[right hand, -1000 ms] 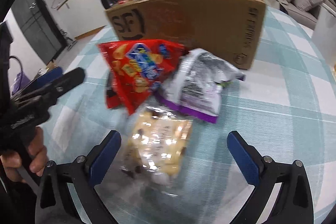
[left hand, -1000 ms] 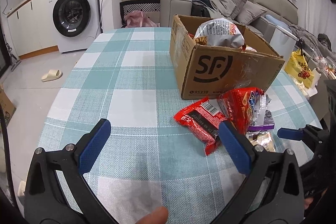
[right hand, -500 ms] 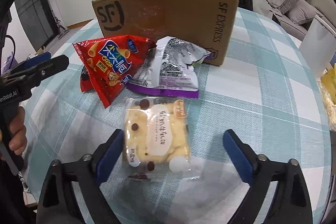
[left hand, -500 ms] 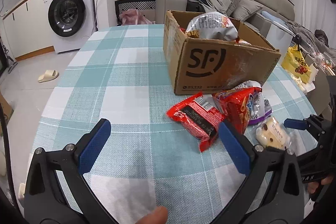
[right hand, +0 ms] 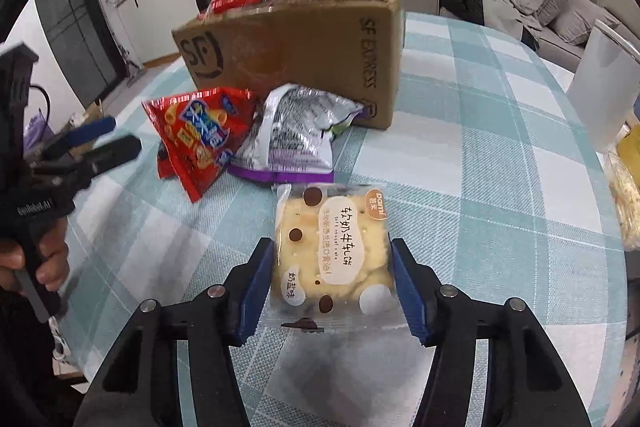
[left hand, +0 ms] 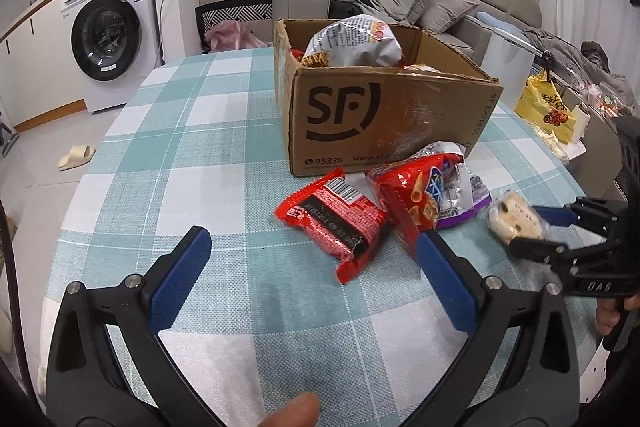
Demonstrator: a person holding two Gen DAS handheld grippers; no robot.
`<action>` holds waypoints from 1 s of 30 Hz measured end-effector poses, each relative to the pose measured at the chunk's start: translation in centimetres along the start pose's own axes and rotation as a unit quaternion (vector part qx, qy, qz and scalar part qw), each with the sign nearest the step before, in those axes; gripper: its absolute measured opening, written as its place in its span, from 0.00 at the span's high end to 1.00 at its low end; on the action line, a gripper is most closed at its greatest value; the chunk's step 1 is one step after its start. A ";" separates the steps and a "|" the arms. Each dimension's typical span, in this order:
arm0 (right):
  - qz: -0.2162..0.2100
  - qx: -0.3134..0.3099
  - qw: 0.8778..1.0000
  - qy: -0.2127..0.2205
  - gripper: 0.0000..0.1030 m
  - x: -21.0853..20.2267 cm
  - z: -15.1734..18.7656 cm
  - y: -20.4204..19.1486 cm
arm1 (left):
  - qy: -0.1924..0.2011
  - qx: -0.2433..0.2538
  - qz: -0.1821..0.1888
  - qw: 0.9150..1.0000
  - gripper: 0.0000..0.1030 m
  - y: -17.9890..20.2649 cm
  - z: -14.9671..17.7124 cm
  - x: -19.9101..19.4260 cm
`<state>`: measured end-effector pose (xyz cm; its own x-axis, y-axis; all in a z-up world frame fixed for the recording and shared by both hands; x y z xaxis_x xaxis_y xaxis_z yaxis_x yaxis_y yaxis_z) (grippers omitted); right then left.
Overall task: Organize snacks
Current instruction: 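Grasp the red crisp bag with the left tool while the right lifts the bun packet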
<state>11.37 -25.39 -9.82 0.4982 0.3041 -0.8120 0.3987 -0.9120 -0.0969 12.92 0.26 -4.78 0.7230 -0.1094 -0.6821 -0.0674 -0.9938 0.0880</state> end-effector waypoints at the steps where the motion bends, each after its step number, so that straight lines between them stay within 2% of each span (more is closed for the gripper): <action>1: -0.003 0.006 1.000 0.011 0.43 -0.6 -0.2 0.2 | -0.001 0.000 0.002 1.000 0.01 0.1 0.0 0.1; 8: -0.009 0.041 0.997 0.065 0.43 -3.2 -1.0 1.9 | -0.007 0.011 0.027 1.000 0.01 1.8 -0.2 0.8; 14: -0.015 0.045 0.996 0.070 0.43 -3.2 -1.6 2.2 | -0.017 0.031 0.042 0.998 0.02 4.1 -1.3 2.6; 16: -0.015 0.044 0.997 0.066 0.43 -2.9 -1.5 2.3 | -0.029 0.039 0.048 0.998 0.12 4.9 -1.4 3.4; 21: -0.022 0.045 0.997 0.063 0.43 -2.5 -1.6 2.4 | -0.037 0.072 0.033 0.996 0.27 6.6 -1.7 4.9; 25: -0.023 0.044 0.997 0.062 0.43 -2.3 -1.5 2.3 | -0.035 0.098 0.022 0.994 0.53 7.6 -1.7 5.5; 27: -0.024 0.046 0.997 0.063 0.43 -2.4 -1.5 2.4 | -0.033 0.102 0.027 0.994 0.60 7.9 -1.7 5.4; 30: -0.022 0.045 0.997 0.065 0.43 -2.5 -1.6 2.4 | -0.028 0.093 0.046 0.994 0.62 7.8 -1.7 5.1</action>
Point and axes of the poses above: each gripper's, at about its wrist camera, not at the fingertips, and x roughly the way its jaws point, y to its right, z to its underside, the point moved 3 cm from there along x, roughly the way its jaws point, and after that the axes turned 1 degree about z, right-handed, at the moved point
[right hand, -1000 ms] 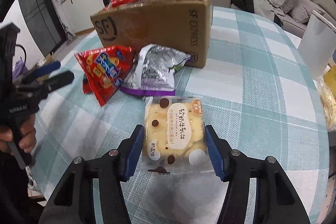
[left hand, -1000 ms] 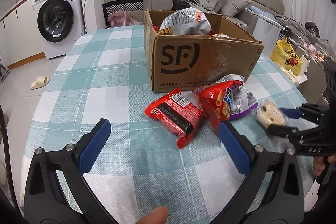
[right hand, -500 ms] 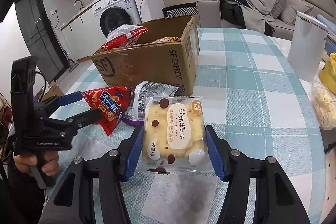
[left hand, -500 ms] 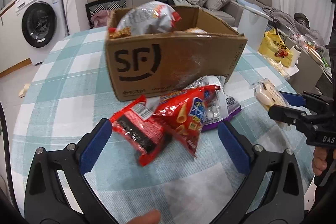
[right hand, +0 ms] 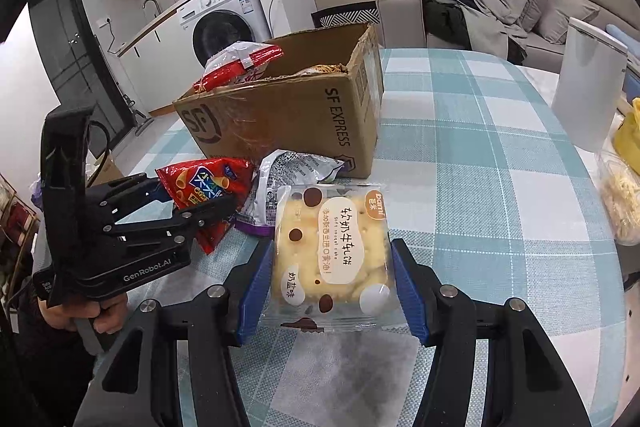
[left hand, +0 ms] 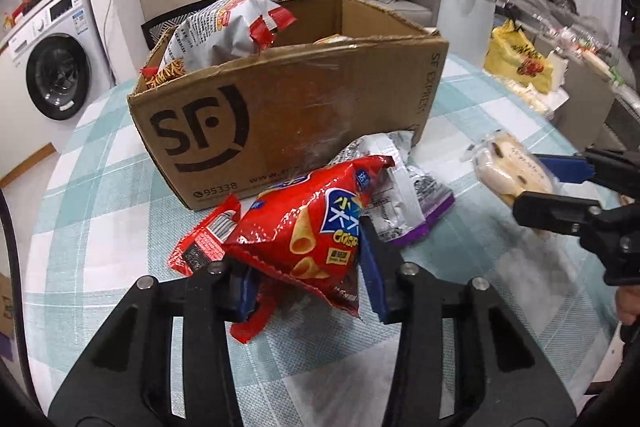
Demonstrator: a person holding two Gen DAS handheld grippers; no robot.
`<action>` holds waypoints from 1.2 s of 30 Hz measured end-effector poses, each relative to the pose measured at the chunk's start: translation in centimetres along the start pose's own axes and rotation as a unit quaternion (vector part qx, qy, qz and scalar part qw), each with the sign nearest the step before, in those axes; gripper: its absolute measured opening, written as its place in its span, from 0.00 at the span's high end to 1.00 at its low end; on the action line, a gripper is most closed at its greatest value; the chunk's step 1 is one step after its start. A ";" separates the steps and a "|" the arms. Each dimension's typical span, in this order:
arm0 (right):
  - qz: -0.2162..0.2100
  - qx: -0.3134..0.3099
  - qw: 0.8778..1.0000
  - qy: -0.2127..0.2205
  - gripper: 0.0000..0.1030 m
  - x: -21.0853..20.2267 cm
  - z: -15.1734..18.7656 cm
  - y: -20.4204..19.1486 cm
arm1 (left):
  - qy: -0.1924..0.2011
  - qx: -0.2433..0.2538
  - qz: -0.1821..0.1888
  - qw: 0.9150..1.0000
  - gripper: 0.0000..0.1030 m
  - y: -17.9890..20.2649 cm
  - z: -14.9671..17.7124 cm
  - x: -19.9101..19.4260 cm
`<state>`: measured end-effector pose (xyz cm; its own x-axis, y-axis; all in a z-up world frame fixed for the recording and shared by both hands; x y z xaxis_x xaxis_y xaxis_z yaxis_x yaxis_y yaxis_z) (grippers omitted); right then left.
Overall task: Organize snacks
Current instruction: 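Grasp the red crisp bag with the left tool while the right lifts the bun packet, then carry both packets into the cardboard box and open both tools to release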
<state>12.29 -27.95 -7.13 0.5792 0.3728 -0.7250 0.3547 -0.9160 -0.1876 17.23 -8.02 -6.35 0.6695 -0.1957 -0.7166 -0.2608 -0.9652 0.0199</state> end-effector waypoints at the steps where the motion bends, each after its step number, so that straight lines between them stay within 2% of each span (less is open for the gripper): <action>1: 0.000 0.000 1.000 0.001 0.43 0.0 0.0 0.0 | 0.004 -0.006 0.004 1.000 0.62 -0.1 0.0 -0.2; 13: -0.005 -0.002 0.999 0.033 0.43 -1.8 -1.0 -0.6 | 0.074 -0.043 0.017 0.996 0.63 -2.6 -0.7 -6.8; 22: -0.007 0.000 0.997 0.081 0.43 -4.0 -4.7 -1.9 | 0.119 -0.060 0.010 0.991 0.63 -4.7 -3.7 -10.8; 30: -0.029 0.017 0.995 0.099 0.43 -3.7 -8.1 -3.1 | 0.123 -0.074 -0.005 0.990 0.63 -6.8 -6.0 -10.9; 36: -0.033 0.014 0.994 0.102 0.43 -2.6 -9.9 -3.6 | 0.122 -0.078 -0.006 0.989 0.63 -7.4 -7.4 -9.4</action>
Point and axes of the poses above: each gripper's, at about its wrist camera, not at the fingertips, and x roughly the way its jaws point, y to its right, z to its underside, the point moved 3 cm from there along x, roughly the way its jaws point, and after that the axes turned 1 degree about z, right-handed, at the moved point
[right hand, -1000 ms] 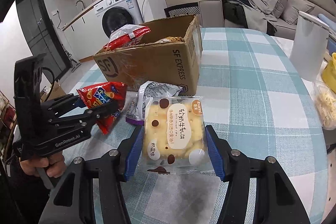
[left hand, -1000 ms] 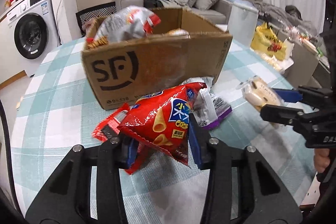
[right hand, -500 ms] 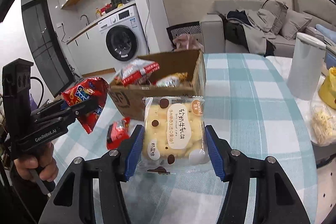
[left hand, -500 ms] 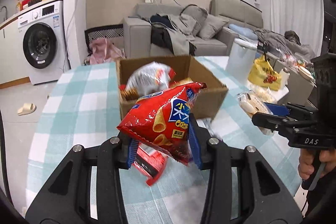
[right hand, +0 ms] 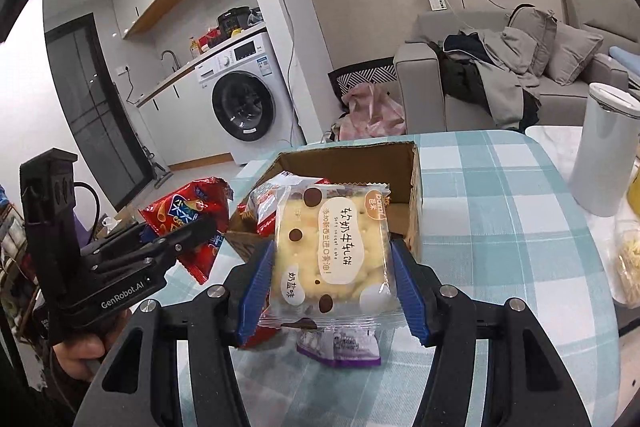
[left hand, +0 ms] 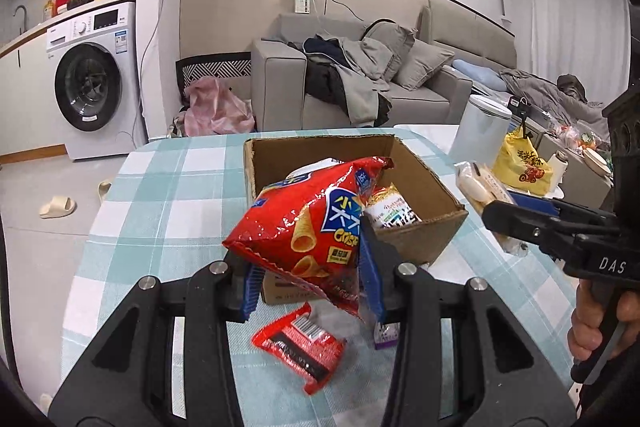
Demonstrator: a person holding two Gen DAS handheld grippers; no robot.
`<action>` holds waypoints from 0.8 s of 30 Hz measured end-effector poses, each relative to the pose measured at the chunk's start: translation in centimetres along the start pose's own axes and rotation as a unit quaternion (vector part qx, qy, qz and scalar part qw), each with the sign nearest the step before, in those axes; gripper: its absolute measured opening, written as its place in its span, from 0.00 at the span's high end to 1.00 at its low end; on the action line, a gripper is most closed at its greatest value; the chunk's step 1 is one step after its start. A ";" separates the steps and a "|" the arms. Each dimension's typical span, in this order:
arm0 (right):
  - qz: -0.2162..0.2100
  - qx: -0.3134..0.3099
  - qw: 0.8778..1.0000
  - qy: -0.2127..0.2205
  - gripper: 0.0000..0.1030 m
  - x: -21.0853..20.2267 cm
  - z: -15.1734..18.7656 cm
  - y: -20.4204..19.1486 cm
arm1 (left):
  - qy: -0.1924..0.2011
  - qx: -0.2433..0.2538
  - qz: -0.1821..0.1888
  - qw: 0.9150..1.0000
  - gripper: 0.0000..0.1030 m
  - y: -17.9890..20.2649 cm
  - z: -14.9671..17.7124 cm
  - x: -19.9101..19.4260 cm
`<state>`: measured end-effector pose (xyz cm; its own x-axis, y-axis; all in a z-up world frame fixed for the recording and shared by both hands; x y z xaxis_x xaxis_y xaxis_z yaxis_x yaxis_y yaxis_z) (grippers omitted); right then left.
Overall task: Organize snacks
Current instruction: 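Carry both packets into the cardboard box and open both tools to release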
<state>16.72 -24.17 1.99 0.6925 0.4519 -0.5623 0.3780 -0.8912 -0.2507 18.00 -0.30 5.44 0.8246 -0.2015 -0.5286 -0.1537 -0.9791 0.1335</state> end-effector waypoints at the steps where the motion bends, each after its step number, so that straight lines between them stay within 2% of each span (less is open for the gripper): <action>1: 0.000 0.001 1.000 0.000 0.43 0.2 -0.2 0.0 | -0.003 0.001 0.001 1.000 0.63 0.0 -0.1 0.4; 24: 0.002 0.032 0.999 -0.017 0.43 6.9 -3.2 1.5 | -0.016 0.015 -0.001 1.000 0.63 0.1 -3.0 8.5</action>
Point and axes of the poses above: each gripper's, at about its wrist camera, not at the fingertips, and x roughly the way its jaws point, y to its right, z to its underside, the point moved 3 cm from there along x, roughly the way its jaws point, and after that the axes turned 1 degree about z, right-handed, at the moved point
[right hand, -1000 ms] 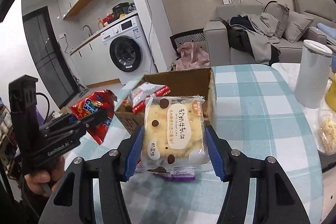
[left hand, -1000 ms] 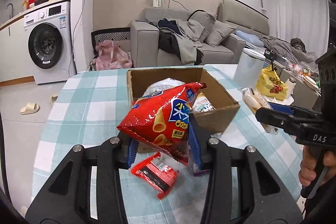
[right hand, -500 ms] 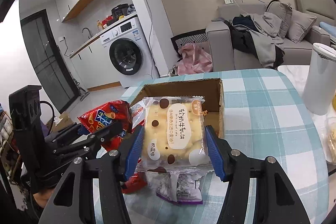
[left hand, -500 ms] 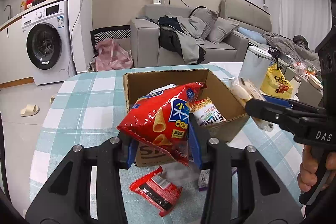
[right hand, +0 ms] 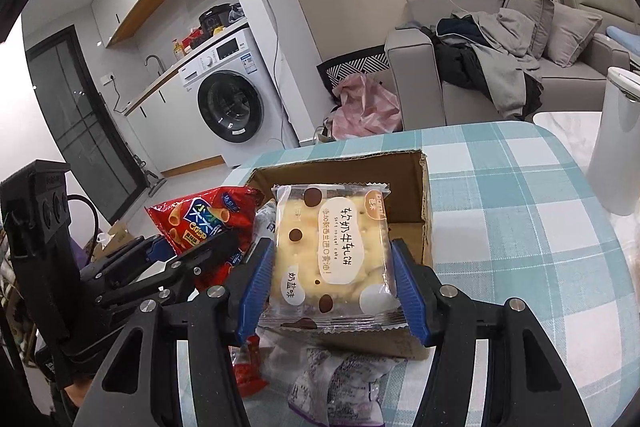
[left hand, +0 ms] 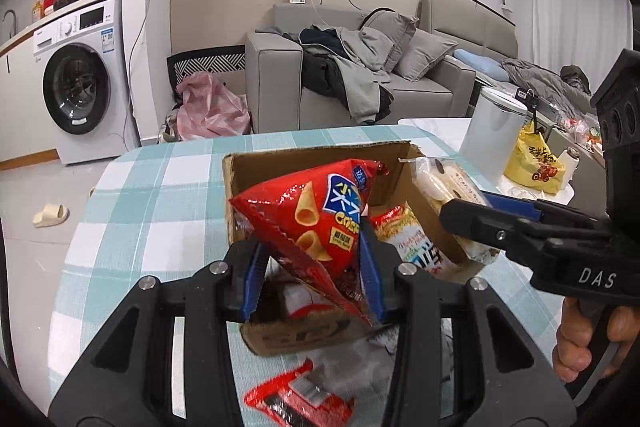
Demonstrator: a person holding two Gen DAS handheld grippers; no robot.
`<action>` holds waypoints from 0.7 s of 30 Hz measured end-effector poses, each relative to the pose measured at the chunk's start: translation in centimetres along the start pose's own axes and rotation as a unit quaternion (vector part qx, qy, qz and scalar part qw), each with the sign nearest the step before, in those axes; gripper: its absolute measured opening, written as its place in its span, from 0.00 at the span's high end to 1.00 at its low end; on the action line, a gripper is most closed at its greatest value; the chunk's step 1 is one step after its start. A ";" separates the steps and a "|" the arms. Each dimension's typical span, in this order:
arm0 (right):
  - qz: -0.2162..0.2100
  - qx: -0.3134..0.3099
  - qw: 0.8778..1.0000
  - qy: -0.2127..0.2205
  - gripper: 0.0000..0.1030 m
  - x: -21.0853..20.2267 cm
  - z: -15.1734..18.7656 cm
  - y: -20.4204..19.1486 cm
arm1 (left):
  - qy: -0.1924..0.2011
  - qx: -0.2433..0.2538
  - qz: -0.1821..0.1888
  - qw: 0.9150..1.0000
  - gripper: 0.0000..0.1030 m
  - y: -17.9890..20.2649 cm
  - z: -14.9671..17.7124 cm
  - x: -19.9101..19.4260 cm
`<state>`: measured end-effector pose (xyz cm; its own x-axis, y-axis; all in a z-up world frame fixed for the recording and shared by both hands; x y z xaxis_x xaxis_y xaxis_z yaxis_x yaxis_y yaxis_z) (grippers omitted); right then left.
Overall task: Organize snacks
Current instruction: 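Carry both packets into the cardboard box and open both tools to release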
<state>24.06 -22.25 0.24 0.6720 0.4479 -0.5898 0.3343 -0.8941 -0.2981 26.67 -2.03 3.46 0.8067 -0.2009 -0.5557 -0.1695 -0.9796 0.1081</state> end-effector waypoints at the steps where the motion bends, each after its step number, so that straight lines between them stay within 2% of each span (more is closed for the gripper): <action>1: 0.001 0.001 1.000 0.000 0.43 0.3 -0.2 0.1 | 0.001 -0.001 -0.001 1.000 0.63 0.0 -0.2 0.2; 9: 0.006 0.026 1.000 0.004 0.43 1.7 -0.9 0.7 | -0.001 0.002 0.003 1.000 0.63 0.2 -1.5 2.1; 17: 0.022 0.042 0.999 -0.001 0.43 3.4 -1.3 1.3 | -0.004 0.007 -0.009 1.000 0.63 0.4 -2.5 3.9; 21: 0.023 0.035 0.999 -0.003 0.37 3.0 -1.3 1.2 | -0.004 0.010 -0.005 1.000 0.62 0.5 -2.8 3.7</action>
<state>27.30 -21.99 -0.94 0.6809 0.4065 -0.6092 0.2554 -0.9114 -0.3227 31.13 -3.28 3.76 0.8041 -0.1911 -0.5629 -0.1726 -0.9812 0.0865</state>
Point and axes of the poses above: each gripper's, at about its wrist camera, not at the fingertips, and x roughly the way its jaws point, y to its right, z to its underside, the point moved 3 cm from there along x, roughly the way its jaws point, and after that the axes turned 1 degree about z, right-handed, at the moved point
